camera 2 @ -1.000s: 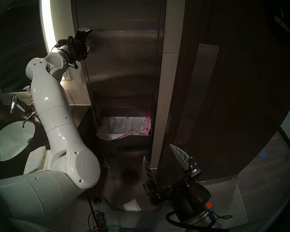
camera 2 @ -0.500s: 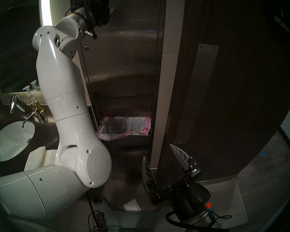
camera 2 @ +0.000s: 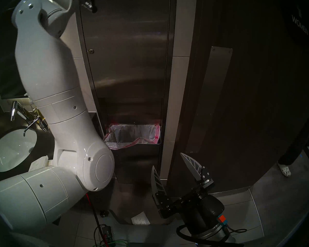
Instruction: Twist key and close towel dispenser
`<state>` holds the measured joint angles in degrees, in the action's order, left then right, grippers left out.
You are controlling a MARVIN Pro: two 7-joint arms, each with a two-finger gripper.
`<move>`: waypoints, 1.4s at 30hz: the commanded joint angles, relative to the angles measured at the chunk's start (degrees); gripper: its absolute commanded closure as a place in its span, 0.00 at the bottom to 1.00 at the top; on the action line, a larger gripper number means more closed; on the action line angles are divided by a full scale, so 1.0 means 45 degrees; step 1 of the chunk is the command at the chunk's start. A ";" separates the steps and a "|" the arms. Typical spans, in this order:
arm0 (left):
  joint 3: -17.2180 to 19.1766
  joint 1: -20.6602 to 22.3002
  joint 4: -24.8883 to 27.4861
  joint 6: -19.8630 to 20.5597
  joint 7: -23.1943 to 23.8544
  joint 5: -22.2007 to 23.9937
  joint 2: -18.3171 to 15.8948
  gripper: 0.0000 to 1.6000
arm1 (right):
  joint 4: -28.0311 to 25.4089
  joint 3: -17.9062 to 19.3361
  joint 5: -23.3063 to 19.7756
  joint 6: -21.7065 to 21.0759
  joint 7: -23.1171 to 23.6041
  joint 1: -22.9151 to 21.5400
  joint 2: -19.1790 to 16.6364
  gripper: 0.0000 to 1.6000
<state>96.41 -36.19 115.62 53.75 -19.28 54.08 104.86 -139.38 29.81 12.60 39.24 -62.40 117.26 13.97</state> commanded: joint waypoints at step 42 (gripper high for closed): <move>0.2157 -0.8902 0.3597 0.0278 -0.1684 -0.3658 -0.2668 0.00 | -0.0137 0.0112 0.0037 -0.0026 0.0142 -0.0013 0.0058 0.00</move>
<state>108.18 -70.30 126.72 55.16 -28.56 38.13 93.89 -139.38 30.25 12.52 39.10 -61.76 117.26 14.28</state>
